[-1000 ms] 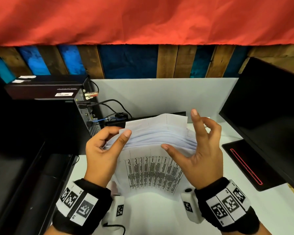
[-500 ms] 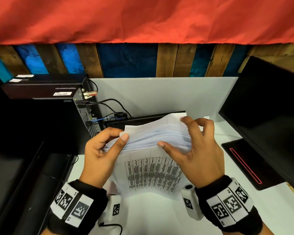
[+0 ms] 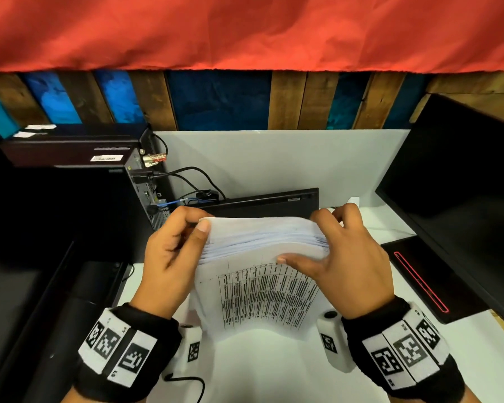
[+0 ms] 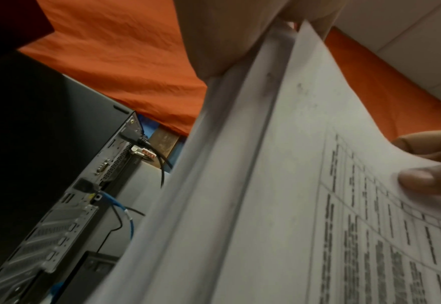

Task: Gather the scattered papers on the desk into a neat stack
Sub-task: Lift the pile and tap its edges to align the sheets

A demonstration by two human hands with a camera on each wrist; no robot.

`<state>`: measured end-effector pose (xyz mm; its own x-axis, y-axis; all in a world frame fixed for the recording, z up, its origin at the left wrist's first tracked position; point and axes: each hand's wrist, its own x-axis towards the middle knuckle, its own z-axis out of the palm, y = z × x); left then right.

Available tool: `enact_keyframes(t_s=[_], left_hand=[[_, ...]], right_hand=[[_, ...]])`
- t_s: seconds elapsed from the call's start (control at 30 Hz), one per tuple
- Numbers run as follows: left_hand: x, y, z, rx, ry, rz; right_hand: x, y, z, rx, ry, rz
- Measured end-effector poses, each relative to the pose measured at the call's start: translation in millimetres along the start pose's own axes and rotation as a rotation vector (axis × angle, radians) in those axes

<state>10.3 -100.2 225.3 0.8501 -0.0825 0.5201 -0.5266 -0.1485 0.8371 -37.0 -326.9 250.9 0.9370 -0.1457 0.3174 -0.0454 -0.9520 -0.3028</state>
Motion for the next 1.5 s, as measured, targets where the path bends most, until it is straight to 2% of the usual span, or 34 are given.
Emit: enact_keyframes(t_s=[0.27,0.4,0.53,0.67,0.7,0.83,1.0,1.07,1.13,1.2,1.27,1.33,1.4,1.5], left_hand=[[-3,-15,3,-0.064,0.22,-0.075],[-4,-26,4,-0.174,0.369,-0.205],[-10,-23,14,-0.186,0.382,-0.223],[-19,-12,26,-0.096,0.309,-0.029],[-20,-13,26,-0.052,0.305,-0.021],[-17,-8,34,-0.026,0.396,-0.095],[-2,-9,40,-0.013,0.475,-0.238],[0,-15,36,-0.068,0.5,-0.275],[-1,-19,32,-0.122,0.522,-0.273],[-6,-19,28,-0.184,0.473,-0.212],[-16,-23,26,-0.267,0.341,-0.128],[-26,-35,22,-0.292,0.2,-0.146],[-34,-48,16,-0.244,0.056,-0.3],[-43,-67,10,-0.166,-0.173,-0.592]], right_hand=[[-4,8,9,0.027,0.084,-0.145],[-5,19,17,0.172,0.179,-0.17],[-7,22,23,0.246,0.262,-0.214],[-8,23,28,0.251,0.313,-0.248],[-8,23,28,0.274,0.319,-0.247],[-11,24,28,0.35,0.34,-0.285],[-13,29,28,0.378,0.298,-0.352],[-13,33,26,0.432,0.303,-0.321],[-14,36,23,0.579,0.276,-0.186],[-16,40,24,0.767,0.214,0.022],[-16,47,32,0.944,0.145,0.172],[-13,55,44,1.136,0.062,0.273],[-12,65,58,1.264,-0.099,0.358],[-15,74,82,1.221,-0.379,0.386]])
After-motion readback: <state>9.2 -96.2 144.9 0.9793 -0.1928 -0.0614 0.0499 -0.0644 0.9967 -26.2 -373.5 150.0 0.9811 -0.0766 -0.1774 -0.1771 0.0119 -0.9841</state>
